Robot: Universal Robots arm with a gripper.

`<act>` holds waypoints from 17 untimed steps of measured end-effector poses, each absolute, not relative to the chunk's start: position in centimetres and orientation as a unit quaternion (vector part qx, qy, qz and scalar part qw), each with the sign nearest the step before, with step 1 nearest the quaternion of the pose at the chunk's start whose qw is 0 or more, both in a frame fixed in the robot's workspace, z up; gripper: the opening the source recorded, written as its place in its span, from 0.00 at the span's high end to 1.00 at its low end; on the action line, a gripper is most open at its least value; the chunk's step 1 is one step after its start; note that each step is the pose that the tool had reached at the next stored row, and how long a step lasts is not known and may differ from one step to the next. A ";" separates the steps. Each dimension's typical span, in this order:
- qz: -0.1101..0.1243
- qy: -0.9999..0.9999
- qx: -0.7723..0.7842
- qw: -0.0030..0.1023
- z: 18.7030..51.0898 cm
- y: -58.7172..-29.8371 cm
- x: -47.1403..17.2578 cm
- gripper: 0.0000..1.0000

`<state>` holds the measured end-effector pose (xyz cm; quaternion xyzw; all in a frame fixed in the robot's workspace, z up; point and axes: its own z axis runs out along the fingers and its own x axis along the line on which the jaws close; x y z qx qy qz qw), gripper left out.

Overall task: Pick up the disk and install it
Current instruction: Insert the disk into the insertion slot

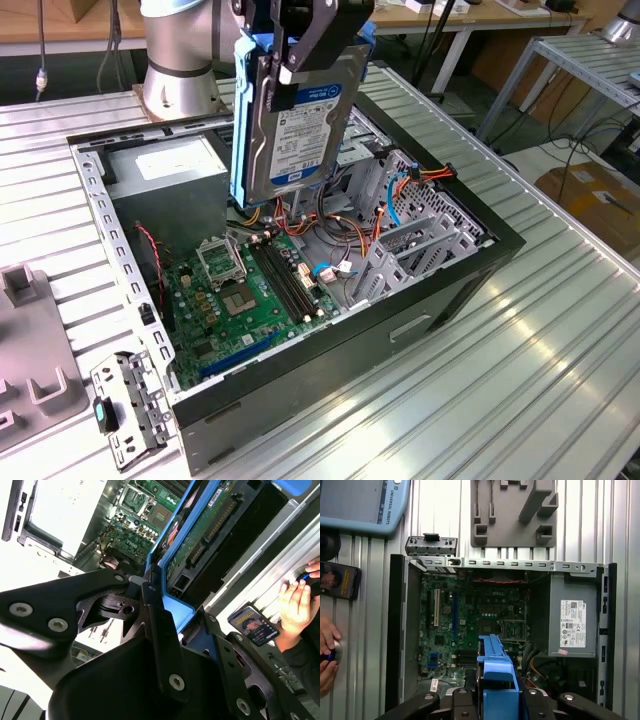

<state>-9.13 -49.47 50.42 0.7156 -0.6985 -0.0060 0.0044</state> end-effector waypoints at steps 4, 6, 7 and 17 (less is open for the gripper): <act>-0.006 -0.699 0.716 0.004 50.4 -50.3 -9.1 0.63; -0.006 -0.699 0.716 0.004 50.4 -50.7 -9.1 0.63; -0.006 -0.699 0.716 0.004 50.4 -51.0 -9.1 0.63; -0.006 -0.699 0.716 0.004 50.4 -53.0 -8.7 0.63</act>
